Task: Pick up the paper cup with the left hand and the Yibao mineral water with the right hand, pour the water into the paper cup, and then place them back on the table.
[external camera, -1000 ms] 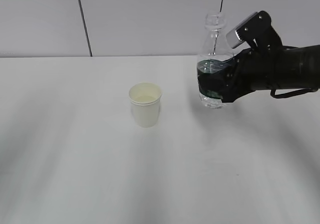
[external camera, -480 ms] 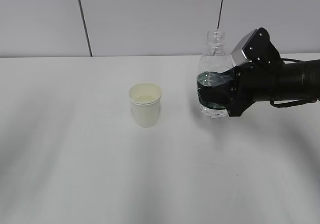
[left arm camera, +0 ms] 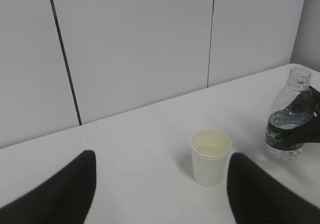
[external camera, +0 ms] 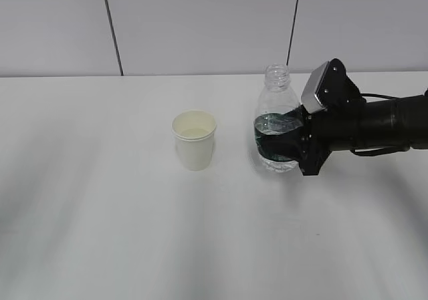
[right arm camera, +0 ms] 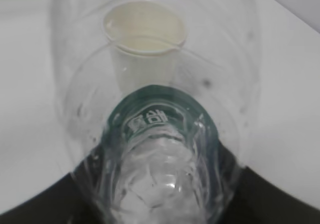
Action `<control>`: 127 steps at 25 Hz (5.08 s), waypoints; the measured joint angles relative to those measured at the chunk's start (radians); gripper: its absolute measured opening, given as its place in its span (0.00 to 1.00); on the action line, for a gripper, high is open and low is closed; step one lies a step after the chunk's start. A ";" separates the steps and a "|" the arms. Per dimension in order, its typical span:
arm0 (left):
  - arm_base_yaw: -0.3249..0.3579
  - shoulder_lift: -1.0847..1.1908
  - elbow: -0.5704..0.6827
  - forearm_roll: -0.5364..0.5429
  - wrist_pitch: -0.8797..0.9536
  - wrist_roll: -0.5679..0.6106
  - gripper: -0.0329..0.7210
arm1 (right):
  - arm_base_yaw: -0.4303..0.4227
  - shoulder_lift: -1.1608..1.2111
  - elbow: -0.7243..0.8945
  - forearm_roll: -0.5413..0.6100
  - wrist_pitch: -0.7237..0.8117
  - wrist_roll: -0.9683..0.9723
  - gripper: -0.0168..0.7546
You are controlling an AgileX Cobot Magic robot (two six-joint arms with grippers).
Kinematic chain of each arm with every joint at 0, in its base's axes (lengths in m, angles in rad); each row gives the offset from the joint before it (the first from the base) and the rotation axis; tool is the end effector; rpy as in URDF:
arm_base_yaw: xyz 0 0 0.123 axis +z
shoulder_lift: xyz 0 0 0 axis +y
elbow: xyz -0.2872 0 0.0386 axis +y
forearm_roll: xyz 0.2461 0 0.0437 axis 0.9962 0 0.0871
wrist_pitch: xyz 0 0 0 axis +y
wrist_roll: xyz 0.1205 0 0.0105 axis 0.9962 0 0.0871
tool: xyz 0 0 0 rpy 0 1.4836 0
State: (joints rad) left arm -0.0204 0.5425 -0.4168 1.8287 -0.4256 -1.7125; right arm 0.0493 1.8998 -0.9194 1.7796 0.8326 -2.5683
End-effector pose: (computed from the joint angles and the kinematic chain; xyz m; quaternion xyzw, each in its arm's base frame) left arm 0.1322 -0.0510 0.2999 0.1919 0.7303 -0.1164 0.6452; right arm 0.3633 0.1056 0.1504 -0.4597 0.7090 0.2095 0.4920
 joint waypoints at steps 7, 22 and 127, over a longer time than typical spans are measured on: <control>0.000 0.000 0.000 0.000 0.000 0.000 0.69 | -0.001 0.046 -0.045 0.000 0.033 -0.004 0.52; 0.000 0.000 0.000 0.000 0.004 0.000 0.69 | -0.006 0.132 -0.097 -0.001 0.049 -0.024 0.52; 0.000 0.243 0.000 0.000 -0.143 0.072 0.69 | -0.141 0.065 -0.113 -0.405 0.116 0.314 0.87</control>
State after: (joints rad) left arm -0.0204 0.7852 -0.4168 1.8287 -0.5690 -1.6407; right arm -0.0922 1.9651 -1.0329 1.3743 0.9482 -2.2544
